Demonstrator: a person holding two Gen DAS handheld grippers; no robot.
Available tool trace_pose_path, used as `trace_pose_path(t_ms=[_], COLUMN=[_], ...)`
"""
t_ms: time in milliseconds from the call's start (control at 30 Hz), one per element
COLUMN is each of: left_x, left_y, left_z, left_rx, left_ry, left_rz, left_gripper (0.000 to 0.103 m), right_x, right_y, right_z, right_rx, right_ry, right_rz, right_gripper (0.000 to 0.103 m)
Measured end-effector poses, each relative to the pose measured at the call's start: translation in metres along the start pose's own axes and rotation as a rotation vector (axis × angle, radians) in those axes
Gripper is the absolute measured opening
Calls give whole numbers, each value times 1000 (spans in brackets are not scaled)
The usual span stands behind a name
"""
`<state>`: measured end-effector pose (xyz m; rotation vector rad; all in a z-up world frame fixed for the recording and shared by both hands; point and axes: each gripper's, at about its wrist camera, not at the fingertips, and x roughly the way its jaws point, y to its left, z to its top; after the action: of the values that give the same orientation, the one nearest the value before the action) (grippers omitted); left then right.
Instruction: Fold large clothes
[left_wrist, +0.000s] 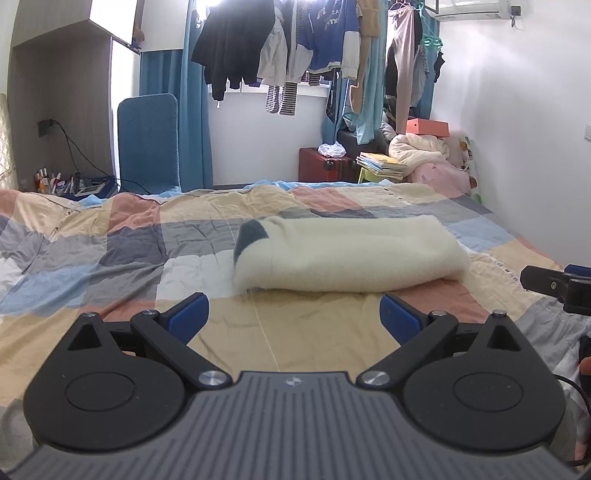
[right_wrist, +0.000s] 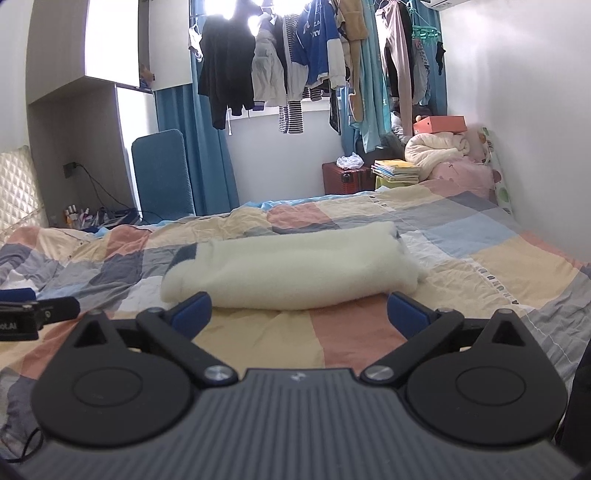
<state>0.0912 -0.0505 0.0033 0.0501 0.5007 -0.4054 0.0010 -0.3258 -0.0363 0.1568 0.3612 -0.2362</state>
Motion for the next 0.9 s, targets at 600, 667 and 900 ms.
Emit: trace_pose_path(t_ms=[600,667,900], left_x=[-4,-5,-6], left_y=[0,0,-3], left_z=[0,0,-1], left_rx=[-8,-8,-5], left_ry=[-5,-10,-12], left_rz=[-10,-8,-10], left_gripper=[101,101,102], right_x=[-2,-2,-1], right_y=[3,2,2], right_z=[1,1,1], right_rx=[2,2,2], right_ry=[1,1,4], right_rz=[5,6,7], right_gripper=[103,103,103])
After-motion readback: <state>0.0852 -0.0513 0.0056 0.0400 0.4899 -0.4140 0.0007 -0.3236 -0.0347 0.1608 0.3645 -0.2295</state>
